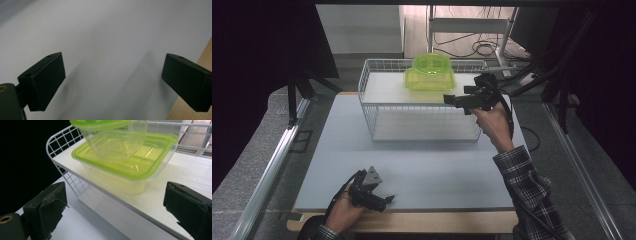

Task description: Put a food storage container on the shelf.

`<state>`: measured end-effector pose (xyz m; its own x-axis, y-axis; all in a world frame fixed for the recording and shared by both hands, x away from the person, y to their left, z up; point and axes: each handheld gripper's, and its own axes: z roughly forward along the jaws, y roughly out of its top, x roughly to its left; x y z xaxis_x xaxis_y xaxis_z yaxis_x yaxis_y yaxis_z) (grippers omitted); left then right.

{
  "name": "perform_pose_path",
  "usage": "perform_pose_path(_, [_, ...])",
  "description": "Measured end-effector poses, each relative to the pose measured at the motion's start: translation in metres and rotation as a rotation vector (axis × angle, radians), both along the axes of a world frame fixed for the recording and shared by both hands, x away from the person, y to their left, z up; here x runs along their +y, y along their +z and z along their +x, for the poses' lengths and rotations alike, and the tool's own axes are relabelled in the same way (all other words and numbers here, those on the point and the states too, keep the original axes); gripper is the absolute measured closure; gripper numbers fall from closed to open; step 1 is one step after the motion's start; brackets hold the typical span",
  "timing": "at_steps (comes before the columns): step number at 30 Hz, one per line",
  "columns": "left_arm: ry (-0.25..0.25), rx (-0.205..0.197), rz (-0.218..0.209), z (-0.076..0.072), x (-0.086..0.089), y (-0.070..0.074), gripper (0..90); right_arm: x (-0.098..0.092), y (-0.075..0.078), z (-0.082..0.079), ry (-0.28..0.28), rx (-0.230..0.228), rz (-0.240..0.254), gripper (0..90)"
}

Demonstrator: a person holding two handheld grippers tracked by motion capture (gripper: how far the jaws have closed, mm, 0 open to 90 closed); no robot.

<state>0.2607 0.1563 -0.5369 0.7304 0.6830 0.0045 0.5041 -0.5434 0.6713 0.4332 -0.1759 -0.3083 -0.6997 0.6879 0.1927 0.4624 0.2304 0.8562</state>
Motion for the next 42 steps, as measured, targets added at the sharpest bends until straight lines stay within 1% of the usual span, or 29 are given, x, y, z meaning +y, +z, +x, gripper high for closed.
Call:
perform_pose_path(7, [0.001,-0.001,0.001,0.0,0.0,0.0,4.9,-0.001,-0.009,-0.008,0.02,-0.016,-0.024,3.0])
perform_pose_path(11, [0.0,-0.001,0.006,0.0,0.0,0.0,5.0,0.0,-0.016,-0.014,0.044,-0.032,-0.061,2.1])
perform_pose_path(16, [-0.001,-0.001,0.011,0.0,-0.001,-0.001,5.0,0.001,-0.026,-0.02,0.063,-0.03,-0.074,1.5])
perform_pose_path(30, [-0.002,-0.001,0.018,0.0,-0.001,-0.001,5.0,-0.001,-0.053,-0.038,0.055,-0.072,-0.12,0.2])
perform_pose_path(35, [-0.004,-0.002,0.022,0.0,-0.002,-0.002,5.0,-0.001,-0.063,-0.044,0.053,-0.074,-0.128,0.2])
perform_pose_path(42, [-0.006,-0.001,0.024,0.0,-0.002,-0.002,4.9,-0.003,-0.079,-0.051,0.05,-0.072,-0.152,0.2])
